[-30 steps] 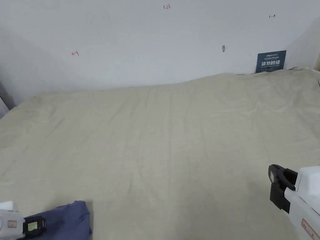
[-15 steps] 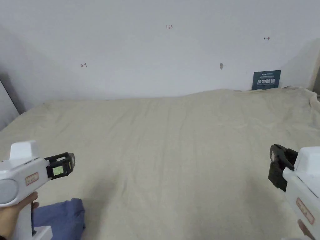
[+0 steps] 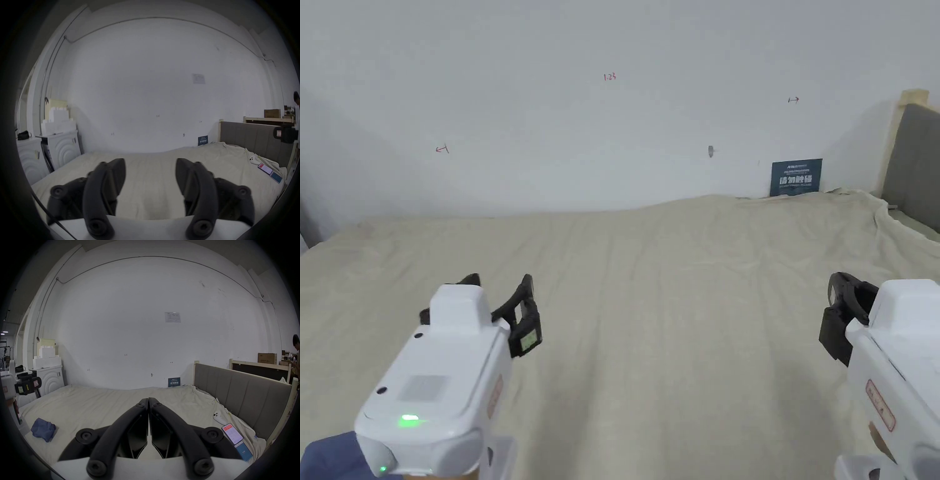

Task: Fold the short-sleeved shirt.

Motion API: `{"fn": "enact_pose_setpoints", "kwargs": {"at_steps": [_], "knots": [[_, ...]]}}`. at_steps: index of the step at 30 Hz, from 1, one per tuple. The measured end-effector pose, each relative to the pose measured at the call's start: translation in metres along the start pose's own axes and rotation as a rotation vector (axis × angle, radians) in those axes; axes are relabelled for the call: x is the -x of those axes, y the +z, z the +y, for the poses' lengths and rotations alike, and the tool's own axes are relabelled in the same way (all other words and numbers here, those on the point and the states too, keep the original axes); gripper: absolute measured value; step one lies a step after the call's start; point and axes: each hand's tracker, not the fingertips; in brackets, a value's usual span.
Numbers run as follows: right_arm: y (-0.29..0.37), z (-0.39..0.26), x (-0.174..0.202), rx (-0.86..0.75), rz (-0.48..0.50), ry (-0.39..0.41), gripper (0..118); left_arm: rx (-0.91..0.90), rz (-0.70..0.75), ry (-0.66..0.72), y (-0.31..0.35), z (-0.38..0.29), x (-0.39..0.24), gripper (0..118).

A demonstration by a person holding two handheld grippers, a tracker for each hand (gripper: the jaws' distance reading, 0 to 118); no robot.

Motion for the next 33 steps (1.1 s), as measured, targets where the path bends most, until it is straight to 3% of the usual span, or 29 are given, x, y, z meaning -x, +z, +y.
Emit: {"fn": "enact_pose_setpoints", "kwargs": {"at_steps": [2,4,6,33], "knots": [[0.001,-0.001,0.000,-0.010,-0.013,0.010,0,-0.025,-0.023,-0.023,0.003,-0.002,-0.016,37],[0.007,0.000,-0.003,-0.015,-0.014,0.012,0,-0.040,-0.066,-0.028,0.006,-0.003,-0.027,5],[0.013,0.000,-0.005,-0.022,-0.019,0.016,0,-0.037,-0.087,-0.017,0.005,-0.002,-0.033,0],[0.029,0.005,-0.006,-0.024,-0.021,0.017,0,-0.063,-0.018,0.025,0.004,-0.010,-0.040,0]]}}
